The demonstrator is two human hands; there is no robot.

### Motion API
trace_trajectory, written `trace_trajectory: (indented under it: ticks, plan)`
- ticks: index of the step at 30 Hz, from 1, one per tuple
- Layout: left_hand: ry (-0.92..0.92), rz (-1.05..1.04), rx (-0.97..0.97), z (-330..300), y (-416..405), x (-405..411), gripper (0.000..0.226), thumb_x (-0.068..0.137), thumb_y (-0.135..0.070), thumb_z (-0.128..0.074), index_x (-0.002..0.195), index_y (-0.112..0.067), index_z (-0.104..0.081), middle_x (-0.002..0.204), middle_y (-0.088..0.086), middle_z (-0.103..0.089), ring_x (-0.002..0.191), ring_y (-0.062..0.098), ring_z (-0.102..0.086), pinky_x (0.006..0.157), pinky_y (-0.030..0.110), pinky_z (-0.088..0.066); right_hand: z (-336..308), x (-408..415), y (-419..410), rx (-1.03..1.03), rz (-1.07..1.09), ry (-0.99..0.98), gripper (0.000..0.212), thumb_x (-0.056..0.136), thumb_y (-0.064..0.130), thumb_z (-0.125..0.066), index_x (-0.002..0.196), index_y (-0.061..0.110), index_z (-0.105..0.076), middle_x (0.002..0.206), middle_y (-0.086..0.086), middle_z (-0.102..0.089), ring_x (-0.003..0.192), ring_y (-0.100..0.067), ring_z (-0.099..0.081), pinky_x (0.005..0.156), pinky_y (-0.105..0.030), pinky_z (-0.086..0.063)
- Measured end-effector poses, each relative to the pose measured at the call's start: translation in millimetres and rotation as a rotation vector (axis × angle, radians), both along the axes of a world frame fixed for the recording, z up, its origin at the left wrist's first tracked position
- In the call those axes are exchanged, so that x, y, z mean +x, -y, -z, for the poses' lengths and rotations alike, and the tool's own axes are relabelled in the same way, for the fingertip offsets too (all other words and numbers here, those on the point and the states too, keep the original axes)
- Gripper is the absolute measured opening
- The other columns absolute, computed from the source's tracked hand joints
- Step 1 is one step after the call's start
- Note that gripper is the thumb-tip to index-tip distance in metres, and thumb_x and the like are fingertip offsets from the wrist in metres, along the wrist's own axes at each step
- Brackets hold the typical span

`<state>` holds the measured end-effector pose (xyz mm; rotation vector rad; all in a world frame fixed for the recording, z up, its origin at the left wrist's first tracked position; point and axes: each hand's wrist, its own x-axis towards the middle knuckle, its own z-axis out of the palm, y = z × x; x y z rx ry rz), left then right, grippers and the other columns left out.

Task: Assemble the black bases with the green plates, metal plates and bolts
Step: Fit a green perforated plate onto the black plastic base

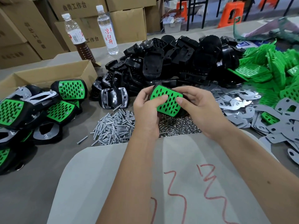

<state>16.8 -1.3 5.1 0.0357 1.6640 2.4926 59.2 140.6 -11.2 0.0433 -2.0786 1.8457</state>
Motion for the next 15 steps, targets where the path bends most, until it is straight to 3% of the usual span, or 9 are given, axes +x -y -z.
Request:
trace_trajectory:
  ticks: [1, 3, 7, 9, 11, 13, 15]
  plan:
    - [-0.036, -0.017, -0.087, -0.3, 2.6, -1.7, 0.016, 0.086, -0.022, -0.073, 0.096, -0.012, -0.066, 0.096, 0.009, -0.066, 0.091, 0.025, -0.063, 0.079, 0.044, -0.054, -0.9, 0.8, -0.2, 0.047, -0.003, -0.018, 0.029, 0.101, 0.002, -0.064, 0.12, 0.022, -0.074, 0.112, -0.003, -0.077, 0.109, -0.02, -0.072, 0.091, -0.036, -0.06]
    - [-0.098, -0.024, -0.219, 1.7, 6.2, -6.1, 0.041, 0.085, -0.049, -0.071, 0.087, -0.008, -0.061, 0.084, 0.004, -0.063, 0.079, 0.018, -0.061, 0.068, 0.035, -0.053, -2.2, 2.7, 0.7, 0.145, -0.015, -0.041, 0.032, 0.1, 0.004, -0.065, 0.126, 0.022, -0.074, 0.117, 0.005, -0.076, 0.112, -0.01, -0.07, 0.094, -0.028, -0.058]
    - [-0.227, -0.013, -0.419, 9.2, 1.9, -8.1, 0.058, 0.095, -0.064, -0.058, 0.08, -0.008, -0.057, 0.069, -0.005, -0.059, 0.064, 0.01, -0.057, 0.061, 0.03, -0.049, -4.1, 3.4, 3.1, 0.058, 0.074, -0.037, 0.024, 0.102, 0.012, -0.066, 0.124, 0.019, -0.067, 0.104, 0.003, -0.073, 0.097, -0.005, -0.066, 0.087, -0.029, -0.055]
    - [-0.18, -0.012, -0.343, 9.0, -7.0, -2.5, 0.06, 0.101, -0.061, -0.052, 0.078, -0.006, -0.057, 0.067, -0.005, -0.06, 0.063, 0.01, -0.059, 0.06, 0.03, -0.051, -5.9, 4.7, 5.2, -0.023, 0.101, -0.016, 0.016, 0.105, 0.023, -0.06, 0.119, 0.02, -0.066, 0.096, 0.006, -0.07, 0.092, -0.009, -0.065, 0.08, -0.036, -0.056]
    - [-0.097, -0.02, -0.239, 9.8, -13.7, 0.4, 0.067, 0.103, -0.06, -0.049, 0.087, 0.004, -0.059, 0.076, 0.005, -0.065, 0.071, 0.017, -0.065, 0.065, 0.035, -0.053, -7.9, 6.3, 10.6, -0.066, 0.088, 0.022, 0.019, 0.102, 0.039, -0.054, 0.111, 0.026, -0.065, 0.091, 0.003, -0.067, 0.084, -0.019, -0.067, 0.061, -0.039, -0.059]
    - [-0.036, -0.012, -0.16, 10.0, -15.4, 1.7, 0.062, 0.103, -0.061, -0.049, 0.093, -0.001, -0.062, 0.087, 0.015, -0.064, 0.079, 0.028, -0.064, 0.073, 0.044, -0.053, -8.6, 6.2, 13.7, -0.027, 0.073, 0.039, 0.022, 0.1, 0.049, -0.052, 0.104, 0.03, -0.063, 0.09, -0.001, -0.067, 0.069, -0.028, -0.066, 0.044, -0.032, -0.05]
    - [0.023, 0.004, -0.092, 8.4, -14.3, 2.1, 0.06, 0.102, -0.06, -0.052, 0.089, -0.003, -0.063, 0.083, 0.013, -0.069, 0.076, 0.029, -0.067, 0.073, 0.044, -0.056, -9.1, 5.1, 13.9, -0.044, 0.032, 0.037, 0.024, 0.099, 0.052, -0.053, 0.101, 0.03, -0.061, 0.091, -0.007, -0.067, 0.058, -0.027, -0.061, 0.04, -0.026, -0.042]
